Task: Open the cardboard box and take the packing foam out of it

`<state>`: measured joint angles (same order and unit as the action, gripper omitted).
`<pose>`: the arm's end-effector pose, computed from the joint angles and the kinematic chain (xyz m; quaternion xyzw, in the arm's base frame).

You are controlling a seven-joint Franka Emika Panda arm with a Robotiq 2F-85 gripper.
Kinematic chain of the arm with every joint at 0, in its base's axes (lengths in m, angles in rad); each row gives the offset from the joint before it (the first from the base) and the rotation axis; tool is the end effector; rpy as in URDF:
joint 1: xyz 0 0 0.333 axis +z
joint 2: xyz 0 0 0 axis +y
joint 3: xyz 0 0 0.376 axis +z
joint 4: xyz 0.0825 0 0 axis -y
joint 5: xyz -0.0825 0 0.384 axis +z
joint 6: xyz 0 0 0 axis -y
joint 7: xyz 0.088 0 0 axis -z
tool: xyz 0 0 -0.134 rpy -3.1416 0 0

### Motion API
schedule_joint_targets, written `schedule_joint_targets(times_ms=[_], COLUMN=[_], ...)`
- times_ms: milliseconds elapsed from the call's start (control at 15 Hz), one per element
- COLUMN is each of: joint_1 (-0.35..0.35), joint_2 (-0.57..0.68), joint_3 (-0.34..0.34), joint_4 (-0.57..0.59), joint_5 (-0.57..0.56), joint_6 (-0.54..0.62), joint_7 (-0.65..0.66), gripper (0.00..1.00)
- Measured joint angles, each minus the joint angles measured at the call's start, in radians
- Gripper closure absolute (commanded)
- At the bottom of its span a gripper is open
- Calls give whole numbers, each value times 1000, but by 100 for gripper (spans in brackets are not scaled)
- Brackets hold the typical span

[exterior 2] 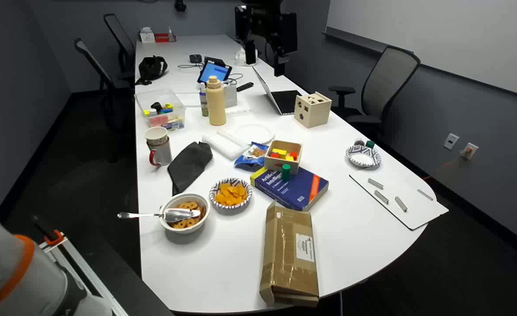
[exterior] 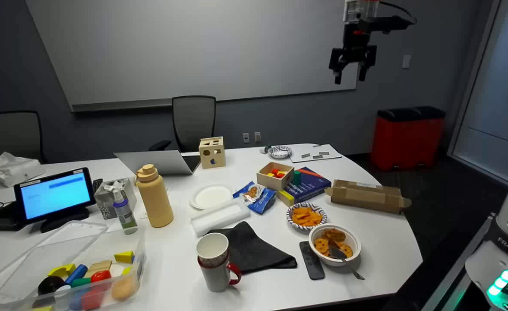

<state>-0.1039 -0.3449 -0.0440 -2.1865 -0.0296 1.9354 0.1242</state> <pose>0.4373 -0.0703 0.5662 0.9904 -0.1300 0.0467 0.0071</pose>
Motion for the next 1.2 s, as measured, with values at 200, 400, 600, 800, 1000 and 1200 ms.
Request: schedule_joint_targets(times_ms=[200, 400, 600, 800, 1000, 1200], joint_1=[0, 9, 48, 112, 172, 211], joint_2=[0, 14, 59, 132, 242, 374], joint_3=[0, 30, 141, 263, 342, 342], joint_4=[0, -7, -47, -93, -142, -175], joint_5=[0, -35, -152, -288, -476, -672], joint_6=[0, 2, 11, 19, 50, 76], joint_7=[0, 12, 106, 257, 423, 560], gripper=[0, 0, 0, 0, 0, 0])
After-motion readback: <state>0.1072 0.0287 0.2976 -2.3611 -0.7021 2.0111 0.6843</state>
